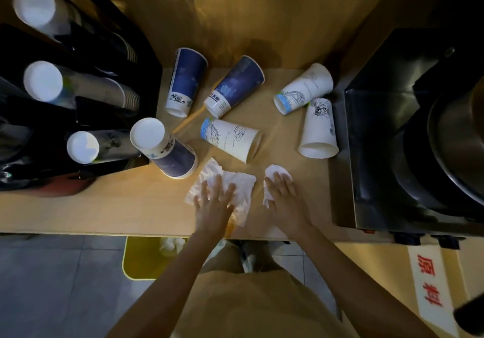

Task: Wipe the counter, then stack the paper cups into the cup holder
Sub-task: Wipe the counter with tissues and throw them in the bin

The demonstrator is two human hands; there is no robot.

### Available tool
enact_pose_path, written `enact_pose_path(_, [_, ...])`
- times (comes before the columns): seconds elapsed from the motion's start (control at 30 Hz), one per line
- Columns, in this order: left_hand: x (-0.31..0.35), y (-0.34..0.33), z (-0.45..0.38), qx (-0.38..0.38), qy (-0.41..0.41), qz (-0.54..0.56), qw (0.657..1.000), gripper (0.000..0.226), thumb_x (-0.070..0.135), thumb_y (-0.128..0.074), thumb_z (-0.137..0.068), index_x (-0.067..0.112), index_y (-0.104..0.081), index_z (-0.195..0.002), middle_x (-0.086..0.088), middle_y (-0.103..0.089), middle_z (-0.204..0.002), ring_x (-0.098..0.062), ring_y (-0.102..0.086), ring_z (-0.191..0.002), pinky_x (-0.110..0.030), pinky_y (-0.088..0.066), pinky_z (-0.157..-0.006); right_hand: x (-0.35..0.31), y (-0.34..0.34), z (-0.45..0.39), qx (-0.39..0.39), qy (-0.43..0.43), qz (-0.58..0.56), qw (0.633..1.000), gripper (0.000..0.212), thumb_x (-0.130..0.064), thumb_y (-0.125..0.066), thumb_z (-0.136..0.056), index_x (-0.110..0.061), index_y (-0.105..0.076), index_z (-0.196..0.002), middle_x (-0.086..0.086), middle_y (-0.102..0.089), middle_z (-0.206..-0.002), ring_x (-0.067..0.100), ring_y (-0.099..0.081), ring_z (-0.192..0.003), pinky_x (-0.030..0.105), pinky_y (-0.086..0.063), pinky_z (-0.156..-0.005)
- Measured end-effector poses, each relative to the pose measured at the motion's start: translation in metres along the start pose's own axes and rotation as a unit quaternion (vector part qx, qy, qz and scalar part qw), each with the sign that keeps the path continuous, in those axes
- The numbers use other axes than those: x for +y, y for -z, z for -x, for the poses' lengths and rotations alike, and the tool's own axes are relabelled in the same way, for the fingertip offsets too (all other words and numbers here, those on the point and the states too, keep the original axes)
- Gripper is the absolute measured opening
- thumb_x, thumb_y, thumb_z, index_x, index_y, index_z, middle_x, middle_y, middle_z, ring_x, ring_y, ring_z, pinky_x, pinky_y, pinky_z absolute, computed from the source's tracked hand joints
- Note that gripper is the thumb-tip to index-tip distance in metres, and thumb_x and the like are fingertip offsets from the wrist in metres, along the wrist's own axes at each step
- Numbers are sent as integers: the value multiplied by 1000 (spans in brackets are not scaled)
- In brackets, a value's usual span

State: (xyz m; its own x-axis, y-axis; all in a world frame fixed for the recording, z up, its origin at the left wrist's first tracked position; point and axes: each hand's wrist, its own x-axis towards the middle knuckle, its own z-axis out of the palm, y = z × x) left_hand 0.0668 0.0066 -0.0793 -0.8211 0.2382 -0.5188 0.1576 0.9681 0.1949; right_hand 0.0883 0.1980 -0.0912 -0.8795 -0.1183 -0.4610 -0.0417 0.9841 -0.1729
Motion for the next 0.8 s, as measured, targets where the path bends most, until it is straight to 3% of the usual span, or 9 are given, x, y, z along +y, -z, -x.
enact_pose_path(0.1, [-4,-4,4,30,3,3,1000,50,23,-32,-98,31,-15,-144,-1,-2,-159,-27,-3,-145,-44,-16,-115,6,-2,-2,-24,46,53,997,51,-25,-24,-99,-14,-9,-147,11,2,-159,31,7,-145,42,4,-120])
enact_pose_path(0.17, [-6,-3,8,78,9,31,996,45,18,-37,-96,24,-33,-140,-4,-23,-155,-26,-22,-140,-40,-28,-110,7,2,-3,-7,66,44,997,46,-22,-31,-97,-13,-25,-142,8,-15,-157,26,-7,-145,38,-7,-119])
enact_pose_path(0.27, [-6,2,17,149,15,76,986,36,12,-48,-89,18,-54,-124,-10,-56,-131,-31,-51,-116,-41,-46,-90,3,15,-2,71,60,-62,994,41,-16,-43,-93,-13,-42,-133,7,-40,-146,23,-33,-135,30,-24,-111])
enact_pose_path(0.33, [-6,7,25,177,28,98,979,28,12,-51,-88,15,-61,-114,-11,-66,-113,-34,-58,-97,-39,-51,-73,-5,25,-3,81,50,-134,986,42,-10,-44,-90,-11,-46,-131,9,-48,-141,23,-43,-129,31,-32,-108])
enact_pose_path(0.43, [-10,15,36,189,59,123,972,18,17,-49,-89,10,-64,-96,-13,-68,-100,-32,-60,-85,-36,-49,-66,-22,40,-11,66,23,-202,977,40,-6,-48,-86,-13,-52,-125,14,-59,-125,31,-55,-113,41,-45,-95])
enact_pose_path(0.5, [-15,20,45,200,76,225,951,17,15,-52,-87,7,-65,-94,-17,-68,-94,-35,-61,-82,-38,-50,-68,-39,47,-12,85,36,-251,964,38,-6,-54,-80,-14,-56,-117,13,-65,-110,31,-59,-99,35,-48,-81])
enact_pose_path(0.6, [-29,32,64,211,127,388,888,13,12,-59,-82,8,-68,-91,-11,-70,-87,-27,-60,-78,-29,-42,-66,-71,57,-9,74,71,-343,934,38,-9,-63,-76,-16,-58,-113,2,-62,-95,20,-57,-86,17,-37,-67])
enact_pose_path(0.73, [-65,34,101,230,168,445,849,6,12,-62,-79,17,-66,-80,-1,-63,-74,-20,-55,-71,-23,-31,-57,-118,56,-1,5,101,-395,913,36,-6,-67,-76,-15,-62,-110,-1,-61,-92,13,-55,-85,8,-39,-63])
enact_pose_path(0.8, [-89,27,124,243,183,438,846,3,14,-64,-79,18,-65,-79,-2,-62,-73,-20,-54,-69,-21,-30,-52,-144,50,7,-10,108,-437,893,37,-7,-69,-73,-18,-63,-107,0,-65,-94,13,-59,-87,13,-46,-71])
